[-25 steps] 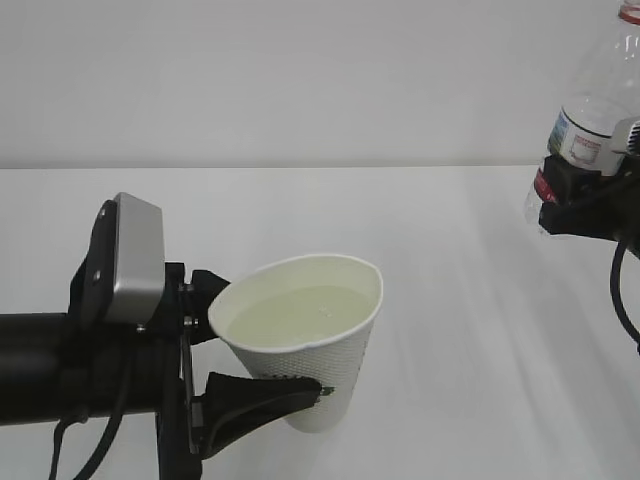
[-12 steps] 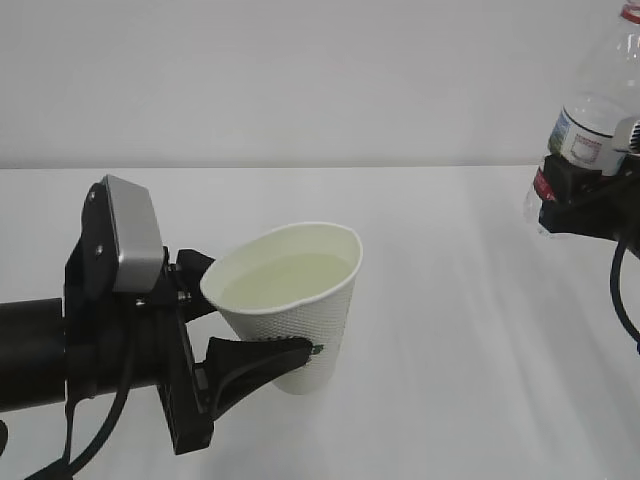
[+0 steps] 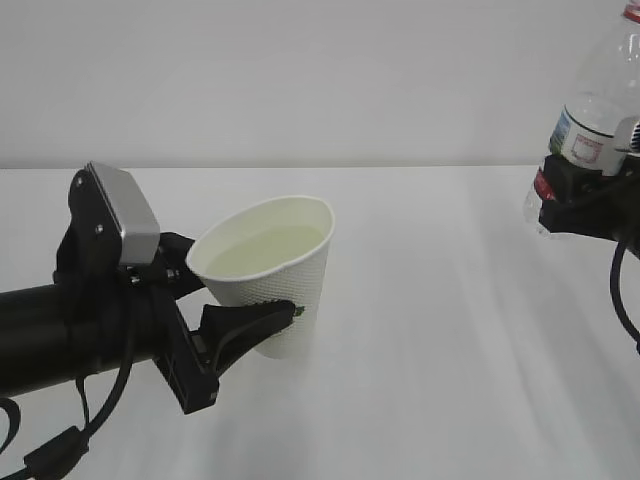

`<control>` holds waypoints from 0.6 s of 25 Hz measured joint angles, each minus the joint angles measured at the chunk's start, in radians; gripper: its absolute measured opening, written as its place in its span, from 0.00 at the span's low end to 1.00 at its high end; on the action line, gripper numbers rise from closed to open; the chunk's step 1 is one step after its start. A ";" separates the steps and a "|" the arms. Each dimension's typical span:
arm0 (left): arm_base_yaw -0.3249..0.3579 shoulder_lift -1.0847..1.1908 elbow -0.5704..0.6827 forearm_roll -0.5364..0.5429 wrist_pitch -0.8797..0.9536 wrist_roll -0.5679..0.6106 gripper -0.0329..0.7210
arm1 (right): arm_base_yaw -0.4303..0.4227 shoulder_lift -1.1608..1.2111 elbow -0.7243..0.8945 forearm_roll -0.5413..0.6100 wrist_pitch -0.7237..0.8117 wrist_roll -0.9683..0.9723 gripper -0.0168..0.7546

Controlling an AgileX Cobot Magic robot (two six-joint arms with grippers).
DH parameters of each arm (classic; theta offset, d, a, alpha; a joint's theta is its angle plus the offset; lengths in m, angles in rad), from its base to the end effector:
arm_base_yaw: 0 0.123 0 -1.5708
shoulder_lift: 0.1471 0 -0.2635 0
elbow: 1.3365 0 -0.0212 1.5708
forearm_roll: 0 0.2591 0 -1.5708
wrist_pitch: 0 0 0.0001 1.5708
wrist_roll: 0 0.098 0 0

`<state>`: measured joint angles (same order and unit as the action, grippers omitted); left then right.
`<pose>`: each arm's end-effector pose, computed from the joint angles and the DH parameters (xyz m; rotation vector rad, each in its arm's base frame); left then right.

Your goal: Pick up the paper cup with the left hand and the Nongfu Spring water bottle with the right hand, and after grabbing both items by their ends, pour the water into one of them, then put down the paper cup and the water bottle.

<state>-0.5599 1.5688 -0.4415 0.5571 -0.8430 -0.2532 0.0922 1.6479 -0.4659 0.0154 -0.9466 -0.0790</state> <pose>0.2117 -0.1783 0.1461 0.9068 1.6457 -0.6656 0.2919 0.0258 0.1447 -0.1300 1.7141 0.0057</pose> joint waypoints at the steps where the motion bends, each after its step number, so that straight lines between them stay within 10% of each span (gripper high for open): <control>1: 0.000 0.002 0.000 -0.017 0.000 0.006 0.70 | 0.000 0.000 0.000 0.000 0.000 0.002 0.56; 15: 0.111 0.026 0.000 -0.058 -0.024 0.035 0.70 | 0.000 0.000 0.000 0.000 0.000 0.006 0.55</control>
<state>-0.4493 1.5953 -0.4415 0.4990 -0.8668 -0.2184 0.0922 1.6479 -0.4659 0.0154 -0.9466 -0.0728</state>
